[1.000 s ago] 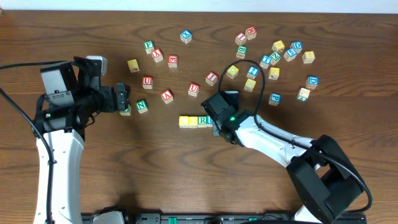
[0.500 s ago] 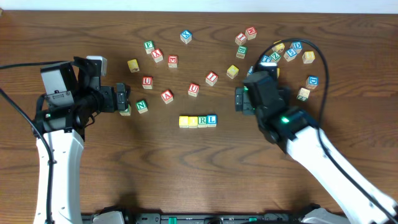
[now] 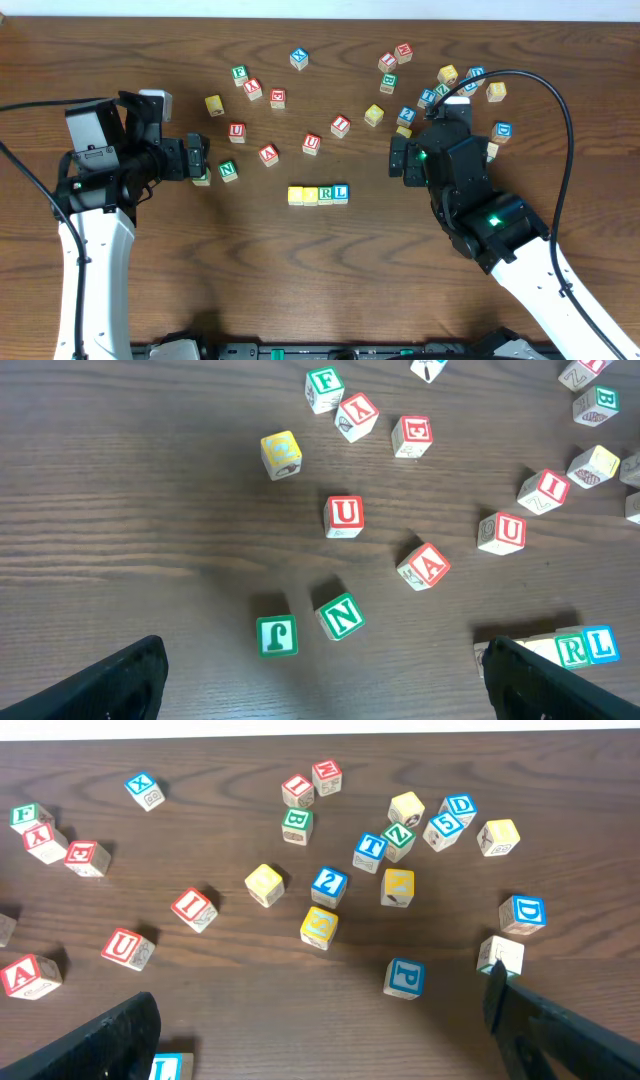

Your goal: Spell out CORL

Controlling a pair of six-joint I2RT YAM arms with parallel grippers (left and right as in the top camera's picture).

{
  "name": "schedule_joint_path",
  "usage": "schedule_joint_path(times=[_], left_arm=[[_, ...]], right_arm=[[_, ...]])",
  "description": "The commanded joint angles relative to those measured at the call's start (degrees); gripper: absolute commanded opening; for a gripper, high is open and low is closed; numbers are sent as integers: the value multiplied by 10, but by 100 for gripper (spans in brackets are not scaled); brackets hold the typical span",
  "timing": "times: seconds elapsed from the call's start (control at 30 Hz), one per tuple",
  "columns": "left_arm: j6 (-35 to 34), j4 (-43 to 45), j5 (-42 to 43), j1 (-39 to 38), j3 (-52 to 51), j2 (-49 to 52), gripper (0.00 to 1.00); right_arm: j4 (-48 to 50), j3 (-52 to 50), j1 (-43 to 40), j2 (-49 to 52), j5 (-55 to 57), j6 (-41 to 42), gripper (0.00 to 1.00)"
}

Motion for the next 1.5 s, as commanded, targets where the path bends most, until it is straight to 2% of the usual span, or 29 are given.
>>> schedule_joint_path(times=[0.0,0.97,1.03,1.17,1.47], left_arm=[[6,0,-1,2,0,1,99],[6,0,-1,1,0,-15,99],[6,-13,-1,0,0,-38,99],[6,-106,-30,-22,0,-99,99],[6,-221,-29,-43,0,-316,99]], right_arm=[[-1,10,-1,-2,10,-9,99],[-1,10,-1,-2,10,-9,99],[-1,10,-1,-2,10,-9,99],[-1,10,-1,-2,10,-9,99],[-1,10,-1,-2,10,-9,99]])
